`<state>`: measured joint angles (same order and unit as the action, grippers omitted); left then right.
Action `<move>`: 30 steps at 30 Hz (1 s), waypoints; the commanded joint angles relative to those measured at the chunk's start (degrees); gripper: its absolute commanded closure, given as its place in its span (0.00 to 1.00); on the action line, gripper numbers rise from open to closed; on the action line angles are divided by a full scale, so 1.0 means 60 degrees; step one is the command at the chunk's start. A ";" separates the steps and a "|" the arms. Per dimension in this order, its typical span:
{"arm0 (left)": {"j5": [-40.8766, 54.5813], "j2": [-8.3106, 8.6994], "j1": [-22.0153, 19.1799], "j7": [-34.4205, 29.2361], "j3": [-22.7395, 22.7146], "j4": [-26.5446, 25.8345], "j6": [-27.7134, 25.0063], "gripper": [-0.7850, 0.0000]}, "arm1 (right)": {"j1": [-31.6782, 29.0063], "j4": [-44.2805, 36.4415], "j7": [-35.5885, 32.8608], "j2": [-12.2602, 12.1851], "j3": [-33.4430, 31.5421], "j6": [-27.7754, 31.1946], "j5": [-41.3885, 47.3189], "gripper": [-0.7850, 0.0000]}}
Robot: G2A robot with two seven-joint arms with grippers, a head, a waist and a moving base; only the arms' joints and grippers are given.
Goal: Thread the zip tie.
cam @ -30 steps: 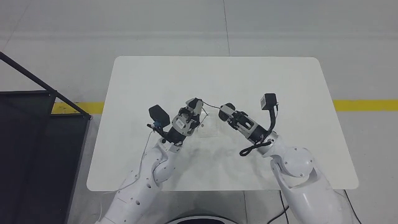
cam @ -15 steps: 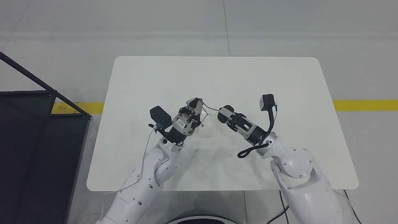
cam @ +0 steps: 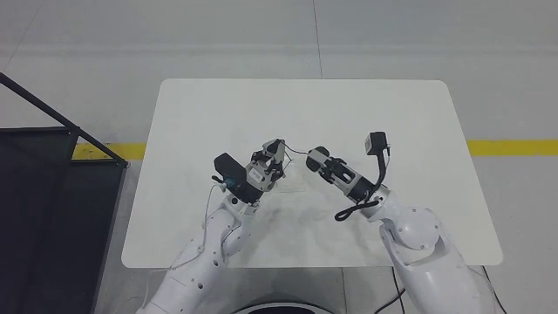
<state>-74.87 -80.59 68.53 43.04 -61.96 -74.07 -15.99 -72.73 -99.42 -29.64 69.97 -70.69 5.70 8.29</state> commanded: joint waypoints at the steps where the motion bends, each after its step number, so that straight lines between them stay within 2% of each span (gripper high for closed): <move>1: -0.0036 -0.0011 -0.0012 0.0032 0.0025 0.0036 0.0065 1.00 | -0.0010 0.0012 -0.0018 0.0000 -0.0022 0.0062 0.0063 1.00; 15: -0.0749 -0.0084 -0.0137 0.0316 0.0210 0.0318 0.0874 1.00 | -0.0059 0.0046 -0.0090 -0.0003 -0.0116 0.0295 0.0342 1.00; 30: -0.1085 -0.0136 -0.0232 0.0357 0.0288 0.0510 0.1183 1.00 | -0.0216 0.0169 -0.0387 -0.0005 -0.0404 0.1019 0.1372 1.00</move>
<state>-81.21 -81.39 67.16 45.20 -60.24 -71.05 -9.08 -74.04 -98.42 -31.81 69.94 -73.08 11.76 16.46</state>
